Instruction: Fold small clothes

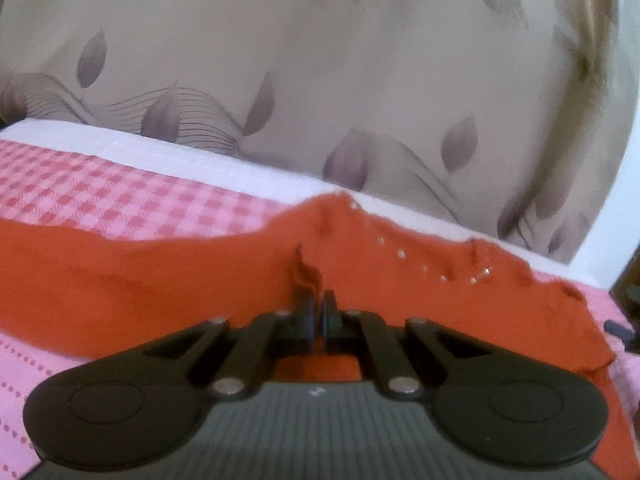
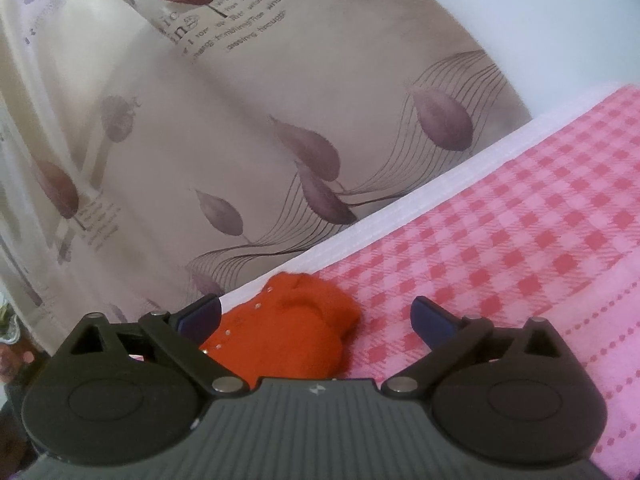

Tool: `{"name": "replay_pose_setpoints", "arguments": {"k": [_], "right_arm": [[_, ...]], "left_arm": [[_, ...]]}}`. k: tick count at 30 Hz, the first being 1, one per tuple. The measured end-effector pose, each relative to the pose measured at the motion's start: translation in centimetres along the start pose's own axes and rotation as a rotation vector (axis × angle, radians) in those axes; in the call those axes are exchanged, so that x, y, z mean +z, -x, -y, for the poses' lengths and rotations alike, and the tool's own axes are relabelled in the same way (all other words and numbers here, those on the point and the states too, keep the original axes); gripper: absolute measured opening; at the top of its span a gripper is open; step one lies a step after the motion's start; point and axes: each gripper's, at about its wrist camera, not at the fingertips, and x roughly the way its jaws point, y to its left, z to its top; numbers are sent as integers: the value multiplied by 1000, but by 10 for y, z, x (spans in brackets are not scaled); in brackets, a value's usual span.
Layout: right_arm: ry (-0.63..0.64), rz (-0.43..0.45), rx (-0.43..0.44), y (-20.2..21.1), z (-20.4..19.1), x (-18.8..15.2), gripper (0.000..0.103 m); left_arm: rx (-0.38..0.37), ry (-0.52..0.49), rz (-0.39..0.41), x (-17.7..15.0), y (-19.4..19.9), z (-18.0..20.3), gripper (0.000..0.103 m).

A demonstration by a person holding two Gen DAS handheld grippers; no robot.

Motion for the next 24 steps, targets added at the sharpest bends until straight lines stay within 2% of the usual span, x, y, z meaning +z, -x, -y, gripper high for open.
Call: {"name": "replay_pose_setpoints", "arguments": {"k": [1, 4, 6, 7, 8, 9, 11, 15, 17, 18, 19, 21, 24], "right_arm": [[8, -19, -15, -3, -1, 1, 100], [65, -73, -84, -18, -12, 5, 91], [140, -154, -149, -37, -22, 5, 76], [167, -190, -180, -46, -25, 4, 60], [190, -204, -202, -53, -28, 4, 52], [215, -205, -217, -59, -31, 8, 50], [209, -206, -217, -69, -29, 17, 40], [77, -204, -185, -87, -5, 33, 35], [70, -198, -215, -95, 5, 39, 7], [77, -179, -238, -95, 7, 43, 6], [74, -147, -240, -91, 8, 46, 15], [88, -105, -229, -75, 8, 53, 17], [136, -140, -139, -49, 4, 53, 22]], "left_arm": [[13, -6, -1, -1, -1, 2, 4], [31, 15, -15, -2, -3, -1, 6], [43, 55, -13, -3, -2, -7, 6], [38, 69, -12, -4, -2, -10, 6], [40, 76, -10, -4, -2, -12, 7], [47, 81, -6, -5, -1, -13, 6], [53, 86, -1, -5, 0, -13, 6], [52, 88, -5, -4, -2, -14, 6], [53, 88, -3, -5, -1, -14, 6], [54, 90, -2, -5, -1, -14, 7], [53, 95, -1, -5, 0, -14, 7], [52, 107, 3, -5, 0, -17, 7], [47, 117, 2, -5, 0, -18, 7]]}}
